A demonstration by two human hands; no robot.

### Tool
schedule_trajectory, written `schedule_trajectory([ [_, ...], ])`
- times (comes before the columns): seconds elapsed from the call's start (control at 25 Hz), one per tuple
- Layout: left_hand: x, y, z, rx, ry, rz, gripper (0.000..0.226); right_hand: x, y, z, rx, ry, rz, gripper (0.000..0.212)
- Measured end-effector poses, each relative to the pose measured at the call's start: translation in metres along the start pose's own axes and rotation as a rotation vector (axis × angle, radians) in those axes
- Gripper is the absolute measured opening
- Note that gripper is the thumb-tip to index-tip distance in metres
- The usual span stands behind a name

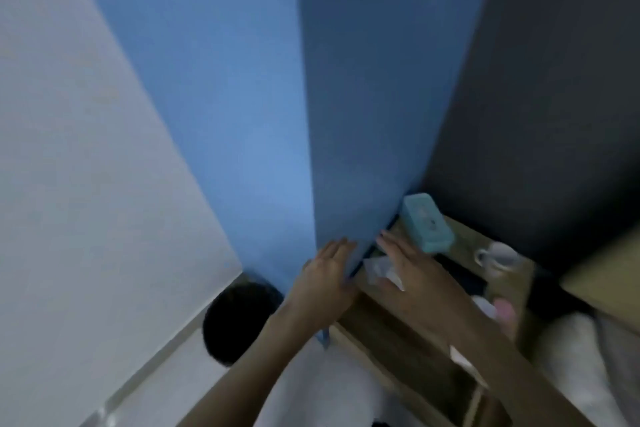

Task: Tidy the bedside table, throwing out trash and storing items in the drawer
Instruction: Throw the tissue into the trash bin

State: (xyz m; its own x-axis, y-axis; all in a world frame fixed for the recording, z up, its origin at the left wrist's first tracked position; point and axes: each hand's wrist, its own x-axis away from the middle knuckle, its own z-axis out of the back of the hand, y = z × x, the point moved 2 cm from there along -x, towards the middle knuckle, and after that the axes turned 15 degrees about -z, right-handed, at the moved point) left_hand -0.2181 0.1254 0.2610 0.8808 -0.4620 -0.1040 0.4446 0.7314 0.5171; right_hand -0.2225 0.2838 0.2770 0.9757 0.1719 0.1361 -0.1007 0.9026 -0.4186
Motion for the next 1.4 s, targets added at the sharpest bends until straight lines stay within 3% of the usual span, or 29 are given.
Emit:
schedule_trajectory([
  [0.16, 0.054, -0.004, 0.013, -0.043, 0.138, 0.351, 0.058, -0.023, -0.040, -0.009, 0.034, -0.179, 0.325, 0.060],
  [0.28, 0.102, -0.016, 0.019, -0.062, 0.268, 0.553, 0.056, -0.035, -0.074, -0.042, 0.099, -0.315, 0.467, 0.056],
  [0.44, 0.181, -0.055, -0.024, -0.067, 0.349, 0.821, 0.054, -0.045, -0.094, -0.137, 0.216, -0.532, 0.461, 0.054],
  [0.6, 0.218, -0.105, -0.116, 0.007, 0.269, 0.929, 0.057, -0.054, -0.070, -0.262, 0.342, -0.715, 0.420, 0.057],
  [0.88, 0.204, -0.291, -0.290, -0.026, 0.257, 0.969, 0.056, -0.145, -0.011, -0.522, 0.402, -0.583, 0.489, 0.054],
  [1.04, 0.190, -0.394, -0.380, -0.085, 0.125, 0.972, 0.058, -0.209, 0.020, -0.645, 0.596, -0.467, 0.609, 0.059],
  [1.16, 0.188, -0.444, -0.430, -0.120, 0.036, 0.967, 0.059, -0.226, 0.034, -0.691, 0.663, -0.388, 0.710, 0.052],
  [1.28, 0.192, -0.465, -0.455, -0.232, 0.084, 0.937, 0.043, -0.226, 0.034, -0.703, 0.533, -0.302, 0.774, 0.029],
  [1.4, 0.202, -0.453, -0.467, -0.264, 0.148, 0.928, 0.036, -0.202, 0.044, -0.694, 0.510, -0.437, 0.784, 0.042],
])
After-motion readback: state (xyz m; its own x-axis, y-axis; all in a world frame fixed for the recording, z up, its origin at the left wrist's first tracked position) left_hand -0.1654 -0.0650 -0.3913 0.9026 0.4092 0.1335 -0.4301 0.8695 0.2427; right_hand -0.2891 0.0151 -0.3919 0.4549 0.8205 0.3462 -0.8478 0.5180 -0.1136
